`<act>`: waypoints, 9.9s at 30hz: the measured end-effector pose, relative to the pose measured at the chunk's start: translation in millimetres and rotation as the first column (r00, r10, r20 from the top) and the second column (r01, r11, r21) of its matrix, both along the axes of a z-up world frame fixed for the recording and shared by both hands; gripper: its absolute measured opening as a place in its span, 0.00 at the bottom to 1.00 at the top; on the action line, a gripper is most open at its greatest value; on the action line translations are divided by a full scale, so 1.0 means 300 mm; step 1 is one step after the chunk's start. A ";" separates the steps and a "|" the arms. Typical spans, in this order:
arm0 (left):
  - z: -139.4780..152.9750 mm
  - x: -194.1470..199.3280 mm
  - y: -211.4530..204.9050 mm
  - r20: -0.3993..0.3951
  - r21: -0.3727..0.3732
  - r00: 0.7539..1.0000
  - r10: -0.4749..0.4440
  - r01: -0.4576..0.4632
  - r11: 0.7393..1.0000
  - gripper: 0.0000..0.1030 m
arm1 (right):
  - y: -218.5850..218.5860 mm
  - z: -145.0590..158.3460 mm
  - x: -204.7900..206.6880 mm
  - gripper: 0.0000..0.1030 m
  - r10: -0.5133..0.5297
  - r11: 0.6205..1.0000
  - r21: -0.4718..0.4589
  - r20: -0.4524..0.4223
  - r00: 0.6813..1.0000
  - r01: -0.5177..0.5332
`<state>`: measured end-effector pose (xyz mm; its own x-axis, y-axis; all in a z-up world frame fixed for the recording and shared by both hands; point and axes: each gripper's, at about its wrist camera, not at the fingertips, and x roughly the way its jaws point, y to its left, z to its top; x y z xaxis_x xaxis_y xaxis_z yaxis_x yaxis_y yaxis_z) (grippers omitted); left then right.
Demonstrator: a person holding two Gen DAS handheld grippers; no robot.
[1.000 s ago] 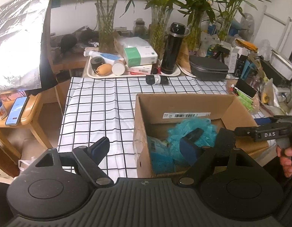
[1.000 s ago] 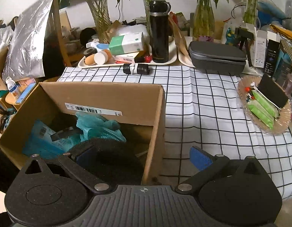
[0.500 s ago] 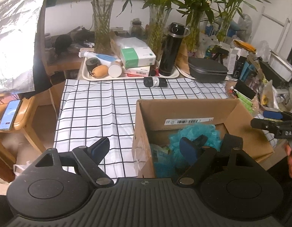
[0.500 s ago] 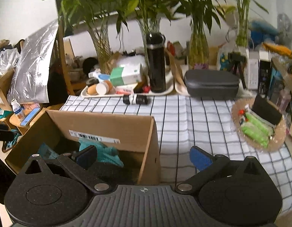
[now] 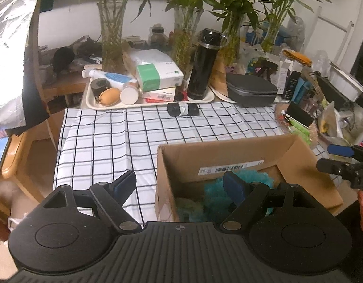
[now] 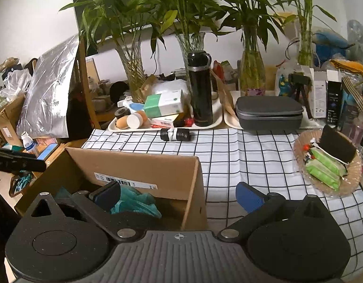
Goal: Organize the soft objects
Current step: 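Withdraw both open tools from the box back over the table, then move the right tool toward the black trash-bag roll on the table, then close the right tool on the black trash-bag roll and lift it, then carry the black roll in the right tool over the box, then open the right tool to drop the black roll into the box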
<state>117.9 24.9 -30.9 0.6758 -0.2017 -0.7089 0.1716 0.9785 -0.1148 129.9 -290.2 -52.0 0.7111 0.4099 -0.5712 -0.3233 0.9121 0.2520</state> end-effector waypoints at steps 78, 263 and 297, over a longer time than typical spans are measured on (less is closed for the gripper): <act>-0.505 0.602 -0.048 -0.191 0.144 0.742 -0.643 0.669 0.729 0.27 | 0.014 -0.149 0.722 1.00 -0.036 0.993 -0.111 -0.054 0.998 0.030; 0.026 -0.227 -0.014 0.045 0.040 0.997 -0.063 0.061 0.997 0.48 | 0.062 0.064 -0.027 0.44 0.193 0.980 -0.074 0.155 0.969 -0.183; 0.050 -0.300 -0.085 0.041 0.114 0.999 0.020 -0.024 0.993 0.48 | 0.153 0.072 -0.212 1.00 -0.031 0.977 -0.212 -0.114 0.993 0.006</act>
